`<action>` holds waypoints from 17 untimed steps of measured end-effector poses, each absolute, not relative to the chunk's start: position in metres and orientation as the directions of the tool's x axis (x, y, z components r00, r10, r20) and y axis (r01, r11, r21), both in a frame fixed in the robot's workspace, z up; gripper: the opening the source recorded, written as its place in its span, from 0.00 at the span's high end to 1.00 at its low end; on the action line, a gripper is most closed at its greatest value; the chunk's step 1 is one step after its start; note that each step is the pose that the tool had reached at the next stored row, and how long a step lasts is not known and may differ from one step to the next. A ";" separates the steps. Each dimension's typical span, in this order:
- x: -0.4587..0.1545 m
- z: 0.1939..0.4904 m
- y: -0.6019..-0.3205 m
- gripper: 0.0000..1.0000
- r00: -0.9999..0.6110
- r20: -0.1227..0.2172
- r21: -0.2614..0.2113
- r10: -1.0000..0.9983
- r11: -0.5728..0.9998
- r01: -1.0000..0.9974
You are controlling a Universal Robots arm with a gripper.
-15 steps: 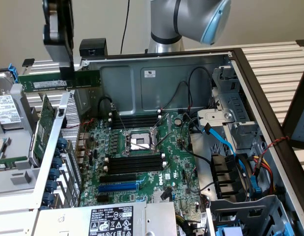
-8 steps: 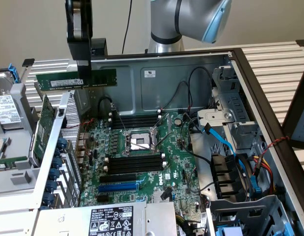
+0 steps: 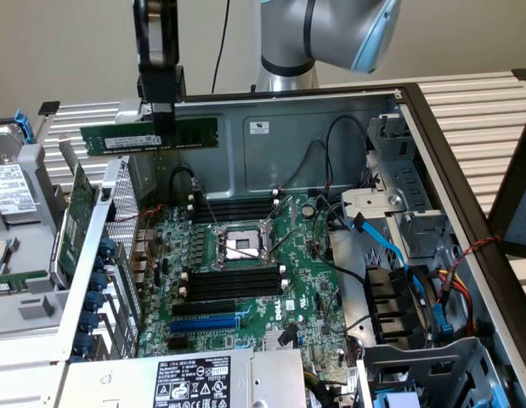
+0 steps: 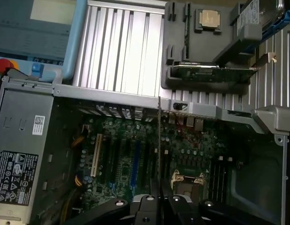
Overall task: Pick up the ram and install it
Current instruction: 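Pick up the ram and move it above insertion slot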
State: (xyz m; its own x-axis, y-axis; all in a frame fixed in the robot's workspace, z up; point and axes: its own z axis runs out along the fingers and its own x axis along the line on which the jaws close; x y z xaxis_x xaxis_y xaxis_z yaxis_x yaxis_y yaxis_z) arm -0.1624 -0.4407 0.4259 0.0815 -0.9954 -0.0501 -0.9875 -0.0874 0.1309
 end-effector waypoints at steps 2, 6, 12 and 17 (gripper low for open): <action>-0.153 0.425 -0.440 0.87 0.081 -0.050 0.131 -0.995 -0.087 -0.988; -0.138 0.423 -0.434 0.87 0.081 -0.038 0.132 -0.996 -0.086 -0.988; -0.122 0.418 -0.417 0.87 0.081 -0.011 0.134 -0.997 -0.082 -0.988; -0.115 0.415 -0.399 0.87 0.081 -0.004 0.133 -0.997 -0.081 -0.988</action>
